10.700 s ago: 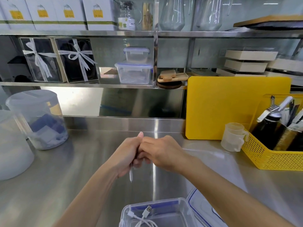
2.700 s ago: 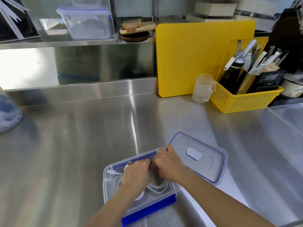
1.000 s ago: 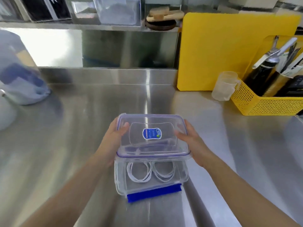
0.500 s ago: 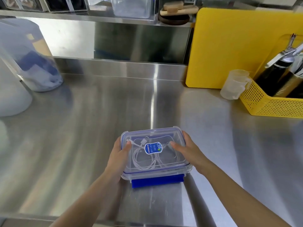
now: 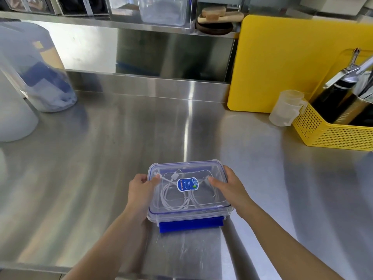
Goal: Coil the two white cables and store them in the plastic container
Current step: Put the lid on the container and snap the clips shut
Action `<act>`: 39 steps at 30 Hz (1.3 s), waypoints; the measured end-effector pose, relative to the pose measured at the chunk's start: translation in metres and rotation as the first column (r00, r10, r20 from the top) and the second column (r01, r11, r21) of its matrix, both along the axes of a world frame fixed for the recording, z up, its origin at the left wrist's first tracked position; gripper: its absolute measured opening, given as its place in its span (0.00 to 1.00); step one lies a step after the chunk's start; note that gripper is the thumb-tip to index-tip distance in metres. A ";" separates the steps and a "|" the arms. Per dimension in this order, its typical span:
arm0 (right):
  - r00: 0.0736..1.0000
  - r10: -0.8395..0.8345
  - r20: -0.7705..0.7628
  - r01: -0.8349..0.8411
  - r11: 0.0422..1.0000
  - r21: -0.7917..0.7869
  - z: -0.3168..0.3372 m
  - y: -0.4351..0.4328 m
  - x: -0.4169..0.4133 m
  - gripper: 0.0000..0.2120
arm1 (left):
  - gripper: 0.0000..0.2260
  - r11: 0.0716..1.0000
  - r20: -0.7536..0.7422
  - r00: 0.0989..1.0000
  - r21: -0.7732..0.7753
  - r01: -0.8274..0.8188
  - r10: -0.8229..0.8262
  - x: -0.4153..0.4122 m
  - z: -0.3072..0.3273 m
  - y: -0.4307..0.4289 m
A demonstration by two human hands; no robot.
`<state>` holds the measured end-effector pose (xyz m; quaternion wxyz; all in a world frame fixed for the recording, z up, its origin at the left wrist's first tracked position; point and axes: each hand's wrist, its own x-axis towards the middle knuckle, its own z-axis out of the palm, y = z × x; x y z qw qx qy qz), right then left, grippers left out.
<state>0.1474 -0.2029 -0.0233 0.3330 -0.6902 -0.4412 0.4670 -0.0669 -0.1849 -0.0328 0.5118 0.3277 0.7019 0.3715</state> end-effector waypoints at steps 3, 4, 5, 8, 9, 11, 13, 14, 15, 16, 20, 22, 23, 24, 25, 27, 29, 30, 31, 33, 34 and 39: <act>1.000 -0.017 -0.004 0.017 1.000 -0.012 0.001 0.001 -0.001 0.21 | 0.06 1.000 0.068 0.997 0.006 -0.027 0.026 0.000 0.006 0.000; 1.000 -0.022 -0.004 0.021 1.000 -0.015 0.002 0.001 -0.001 0.21 | 0.07 1.000 0.062 0.998 0.009 -0.028 0.028 -0.001 0.004 0.000; 1.000 -0.023 -0.003 0.023 1.000 -0.017 0.002 0.001 -0.001 0.21 | 0.09 1.000 0.059 0.998 0.008 -0.027 0.027 -0.002 0.003 0.000; 1.000 -0.018 0.010 0.018 1.000 -0.014 0.002 0.000 -0.001 0.21 | 0.09 1.000 0.054 0.999 0.004 0.000 -0.001 0.000 0.004 -0.004; 1.000 -0.018 0.022 0.018 1.000 -0.015 0.002 0.000 -0.001 0.22 | 0.08 1.000 0.060 0.998 0.002 0.013 -0.013 0.001 0.004 -0.005; 0.999 -0.021 0.038 0.022 1.000 -0.018 0.002 -0.001 -0.001 0.23 | 0.07 1.000 0.063 0.998 0.000 0.028 -0.028 0.001 0.005 -0.006; 0.999 -0.023 0.042 0.024 1.000 -0.021 0.001 -0.001 -0.001 0.23 | 0.06 0.999 0.038 0.998 0.010 0.046 -0.046 0.001 0.003 -0.007; 0.998 -0.020 0.051 0.022 1.000 -0.021 0.001 -0.001 0.000 0.23 | 0.06 0.998 0.023 0.998 0.015 0.058 -0.059 0.000 0.002 -0.008; 0.998 -0.016 0.064 0.018 1.000 -0.020 0.000 -0.001 0.000 0.24 | 0.06 0.997 0.016 0.997 0.016 0.074 -0.074 0.000 0.001 -0.009; 0.997 -0.012 0.075 0.013 1.000 -0.018 0.000 -0.001 0.000 0.24 | 0.06 0.996 0.010 0.996 0.014 0.089 -0.089 -0.001 0.000 -0.010; 0.997 0.010 0.072 -0.010 1.000 -0.011 -0.002 -0.002 0.002 0.23 | 0.11 0.992 0.021 0.992 -0.002 0.126 -0.126 -0.007 -0.003 -0.014; 0.997 0.019 0.078 -0.018 1.000 -0.014 -0.004 -0.001 0.004 0.24 | 0.11 0.991 0.023 0.990 -0.006 0.137 -0.137 -0.010 -0.004 -0.014; 0.997 0.022 0.080 -0.021 1.000 -0.014 -0.004 -0.001 0.004 0.24 | 0.11 0.990 0.034 0.989 -0.009 0.143 -0.142 -0.010 -0.005 -0.013; 0.996 0.023 0.086 -0.023 1.000 -0.010 -0.005 0.000 0.004 0.23 | 0.11 0.989 0.044 0.988 -0.014 0.147 -0.146 -0.010 -0.005 -0.012; 0.995 0.023 0.098 -0.023 1.000 -0.004 -0.006 0.001 0.004 0.23 | 0.11 0.989 0.051 0.988 -0.020 0.147 -0.145 -0.010 -0.004 -0.011; 0.994 0.005 0.113 -0.005 1.000 0.002 -0.007 0.005 0.006 0.21 | 0.12 0.992 0.058 0.991 -0.031 0.119 -0.117 -0.008 -0.003 -0.007; 0.997 -0.039 0.066 0.041 0.999 -0.026 -0.006 0.012 0.008 0.18 | 0.17 0.993 0.067 0.993 -0.062 0.105 -0.100 -0.007 -0.002 -0.002; 0.998 -0.064 0.021 0.065 0.996 -0.056 -0.005 0.016 0.009 0.15 | 0.22 0.989 0.084 0.991 -0.091 0.113 -0.106 -0.007 -0.003 0.002; 0.996 -0.086 -0.023 0.083 0.993 -0.088 -0.003 0.019 0.010 0.13 | 0.28 0.985 0.105 0.988 -0.119 0.126 -0.113 -0.006 -0.004 0.005; 0.990 -0.107 -0.092 0.093 0.985 -0.147 0.001 0.025 0.011 0.12 | 0.35 0.978 0.139 0.984 -0.163 0.131 -0.108 -0.008 -0.011 0.013; 0.987 -0.102 -0.123 0.080 0.982 -0.173 0.003 0.027 0.012 0.12 | 0.35 0.975 0.158 0.982 -0.179 0.130 -0.102 -0.009 -0.012 0.016; 0.980 -0.051 -0.193 -0.006 0.959 -0.284 0.003 0.038 0.014 0.18 | 0.15 0.958 0.316 0.943 -0.224 0.182 -0.105 -0.008 -0.007 0.028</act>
